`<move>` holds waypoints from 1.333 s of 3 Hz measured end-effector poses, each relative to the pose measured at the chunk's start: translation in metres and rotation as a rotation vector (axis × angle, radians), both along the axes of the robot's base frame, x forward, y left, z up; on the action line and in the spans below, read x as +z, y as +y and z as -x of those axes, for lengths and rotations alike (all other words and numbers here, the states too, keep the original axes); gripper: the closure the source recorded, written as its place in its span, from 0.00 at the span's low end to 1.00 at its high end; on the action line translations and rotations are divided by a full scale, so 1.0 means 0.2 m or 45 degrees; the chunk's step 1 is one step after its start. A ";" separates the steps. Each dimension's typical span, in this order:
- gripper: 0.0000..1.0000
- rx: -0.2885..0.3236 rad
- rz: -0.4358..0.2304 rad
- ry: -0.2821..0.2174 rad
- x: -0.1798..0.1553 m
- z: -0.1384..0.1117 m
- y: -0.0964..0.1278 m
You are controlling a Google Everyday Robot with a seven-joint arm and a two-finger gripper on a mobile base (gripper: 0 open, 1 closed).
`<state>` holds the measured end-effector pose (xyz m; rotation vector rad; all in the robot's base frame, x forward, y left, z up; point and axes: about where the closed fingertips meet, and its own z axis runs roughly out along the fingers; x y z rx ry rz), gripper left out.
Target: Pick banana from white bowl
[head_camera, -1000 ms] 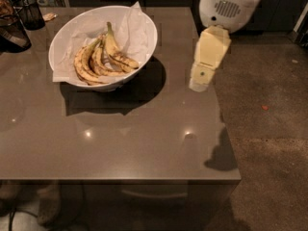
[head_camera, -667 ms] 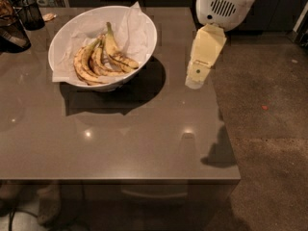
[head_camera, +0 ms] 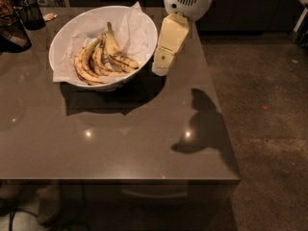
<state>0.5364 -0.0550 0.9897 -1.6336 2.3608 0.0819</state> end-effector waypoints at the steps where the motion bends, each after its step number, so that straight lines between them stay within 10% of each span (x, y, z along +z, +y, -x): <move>1: 0.00 0.002 -0.022 -0.031 0.01 -0.03 0.03; 4: 0.00 0.058 -0.165 0.018 0.10 -0.22 0.34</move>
Offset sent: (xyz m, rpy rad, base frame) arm 0.0054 0.0104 0.0039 0.1131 0.0422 0.0101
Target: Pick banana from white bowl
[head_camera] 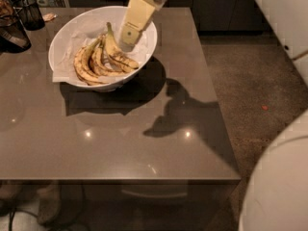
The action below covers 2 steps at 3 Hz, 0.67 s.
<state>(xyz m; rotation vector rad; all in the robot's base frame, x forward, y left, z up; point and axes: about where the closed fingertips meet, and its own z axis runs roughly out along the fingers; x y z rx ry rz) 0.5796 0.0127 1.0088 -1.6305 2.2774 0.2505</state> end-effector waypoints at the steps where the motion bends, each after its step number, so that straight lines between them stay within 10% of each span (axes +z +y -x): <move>1: 0.16 0.012 -0.021 -0.005 0.02 -0.07 0.11; 2: 0.27 0.016 -0.021 -0.005 0.01 -0.12 0.18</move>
Offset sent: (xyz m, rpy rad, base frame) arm -0.0016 0.0160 -0.0055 -0.1169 0.1490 0.0451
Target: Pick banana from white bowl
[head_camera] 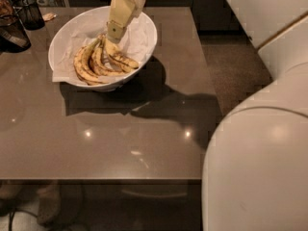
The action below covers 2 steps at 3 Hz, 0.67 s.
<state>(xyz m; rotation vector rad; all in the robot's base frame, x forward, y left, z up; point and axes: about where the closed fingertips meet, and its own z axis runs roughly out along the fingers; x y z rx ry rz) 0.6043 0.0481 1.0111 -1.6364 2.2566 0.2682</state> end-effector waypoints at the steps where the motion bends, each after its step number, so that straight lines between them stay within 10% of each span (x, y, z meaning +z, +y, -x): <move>1: 0.26 -0.037 0.030 0.005 -0.04 -0.06 0.02; 2: 0.28 -0.073 0.061 0.009 -0.07 -0.11 0.02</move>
Offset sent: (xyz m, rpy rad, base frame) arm -0.0054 -0.0291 -0.0269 -0.2059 0.1556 -0.0677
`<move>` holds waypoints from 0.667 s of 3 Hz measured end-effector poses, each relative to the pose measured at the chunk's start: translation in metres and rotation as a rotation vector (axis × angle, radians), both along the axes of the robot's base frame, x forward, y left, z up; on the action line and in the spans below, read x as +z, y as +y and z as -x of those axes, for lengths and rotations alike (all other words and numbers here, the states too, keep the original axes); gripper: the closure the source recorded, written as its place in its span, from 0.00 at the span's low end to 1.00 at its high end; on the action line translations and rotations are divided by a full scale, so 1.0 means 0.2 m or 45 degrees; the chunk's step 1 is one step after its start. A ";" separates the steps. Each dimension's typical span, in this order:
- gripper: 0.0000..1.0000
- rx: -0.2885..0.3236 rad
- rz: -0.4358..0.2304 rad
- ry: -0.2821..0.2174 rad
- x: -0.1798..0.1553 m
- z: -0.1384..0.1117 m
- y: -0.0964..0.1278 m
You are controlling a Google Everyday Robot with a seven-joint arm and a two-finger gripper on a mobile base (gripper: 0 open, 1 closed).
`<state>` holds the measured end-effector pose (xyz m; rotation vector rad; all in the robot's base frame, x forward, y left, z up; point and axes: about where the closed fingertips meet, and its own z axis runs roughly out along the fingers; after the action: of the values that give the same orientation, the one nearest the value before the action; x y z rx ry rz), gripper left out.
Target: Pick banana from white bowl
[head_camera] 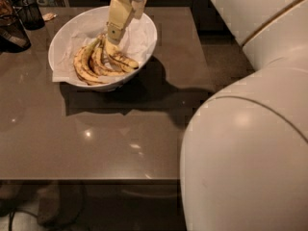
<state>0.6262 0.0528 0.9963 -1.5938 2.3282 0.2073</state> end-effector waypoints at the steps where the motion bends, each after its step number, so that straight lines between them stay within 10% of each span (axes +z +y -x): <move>1: 0.33 -0.021 0.021 0.010 -0.03 -0.03 0.01; 2: 0.35 -0.019 0.046 0.014 -0.06 -0.04 0.03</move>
Offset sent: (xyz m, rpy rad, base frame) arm -0.0290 -0.0245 -0.0198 -0.1853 0.1662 0.0044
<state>0.6344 0.0581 0.9851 -1.5951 2.3646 0.1714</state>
